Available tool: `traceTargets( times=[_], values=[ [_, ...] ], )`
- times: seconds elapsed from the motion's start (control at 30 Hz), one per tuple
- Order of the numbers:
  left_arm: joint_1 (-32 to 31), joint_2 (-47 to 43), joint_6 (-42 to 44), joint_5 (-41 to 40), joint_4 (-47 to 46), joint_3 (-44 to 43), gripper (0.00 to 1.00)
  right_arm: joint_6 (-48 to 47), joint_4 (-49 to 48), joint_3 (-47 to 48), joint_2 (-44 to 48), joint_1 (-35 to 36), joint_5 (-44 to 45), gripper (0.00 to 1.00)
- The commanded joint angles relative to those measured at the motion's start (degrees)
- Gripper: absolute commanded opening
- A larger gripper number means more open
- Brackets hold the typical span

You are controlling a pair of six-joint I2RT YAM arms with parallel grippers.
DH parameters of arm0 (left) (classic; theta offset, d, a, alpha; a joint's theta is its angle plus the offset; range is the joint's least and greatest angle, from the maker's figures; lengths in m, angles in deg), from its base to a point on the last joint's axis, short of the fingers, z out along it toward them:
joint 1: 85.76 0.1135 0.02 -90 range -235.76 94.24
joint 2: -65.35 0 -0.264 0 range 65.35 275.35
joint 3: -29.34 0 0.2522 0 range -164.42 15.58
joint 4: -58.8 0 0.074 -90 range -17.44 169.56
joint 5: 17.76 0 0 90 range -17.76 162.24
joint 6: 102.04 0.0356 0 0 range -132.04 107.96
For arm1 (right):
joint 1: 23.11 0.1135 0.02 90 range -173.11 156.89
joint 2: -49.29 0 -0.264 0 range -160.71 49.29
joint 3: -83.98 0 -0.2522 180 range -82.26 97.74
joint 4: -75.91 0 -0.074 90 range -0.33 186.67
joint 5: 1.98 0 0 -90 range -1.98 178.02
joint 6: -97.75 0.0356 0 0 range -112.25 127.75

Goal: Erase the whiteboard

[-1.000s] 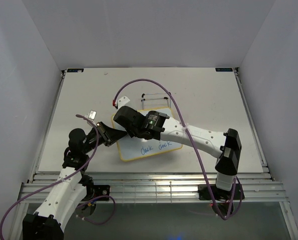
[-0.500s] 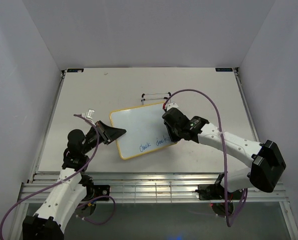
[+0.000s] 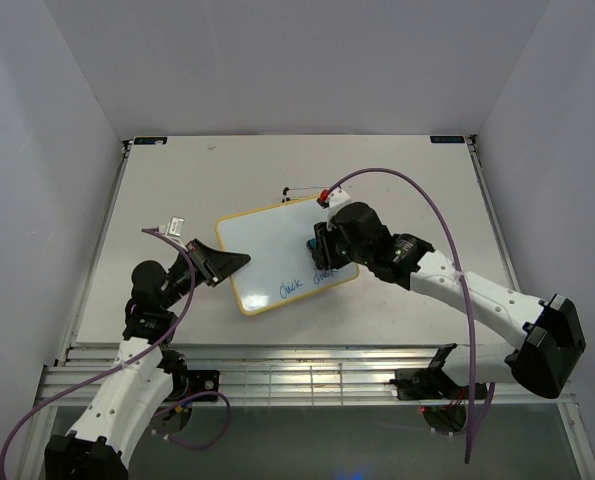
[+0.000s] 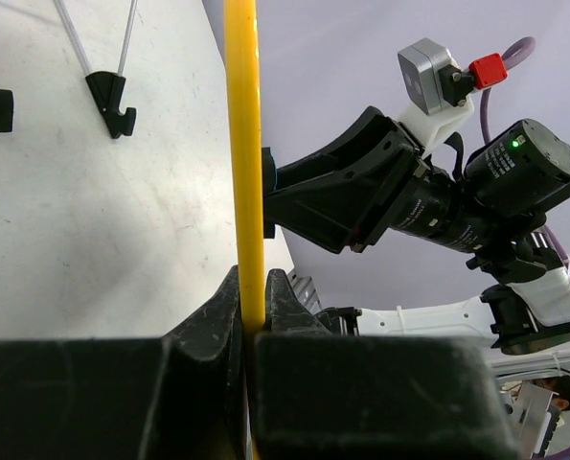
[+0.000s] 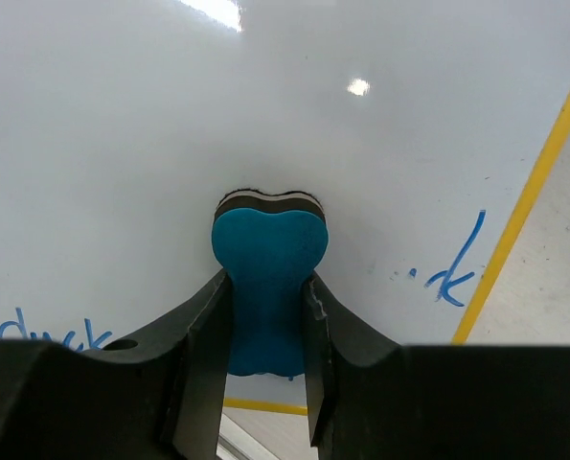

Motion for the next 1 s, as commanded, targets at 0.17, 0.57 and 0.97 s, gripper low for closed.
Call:
traceTargets(
  times=[0.17,0.57,0.97],
  values=[
    [-1.5,-4.1,-10.1,10.4,-15.0,-5.3,0.00,-1.0,1.9,-1.6,-2.5,-3.5,10.7,0.08],
    [-1.5,-3.0,-10.5,10.7,-15.4,-6.0,0.00,-1.8,-1.0,-3.4,0.1,-6.1,0.9,0.08],
    [-1.6,-2.2,-11.2,11.1,-17.4,-5.9,0.00,-4.5,-4.5,1.1,-4.4,-0.1,-4.9,0.08]
  ],
)
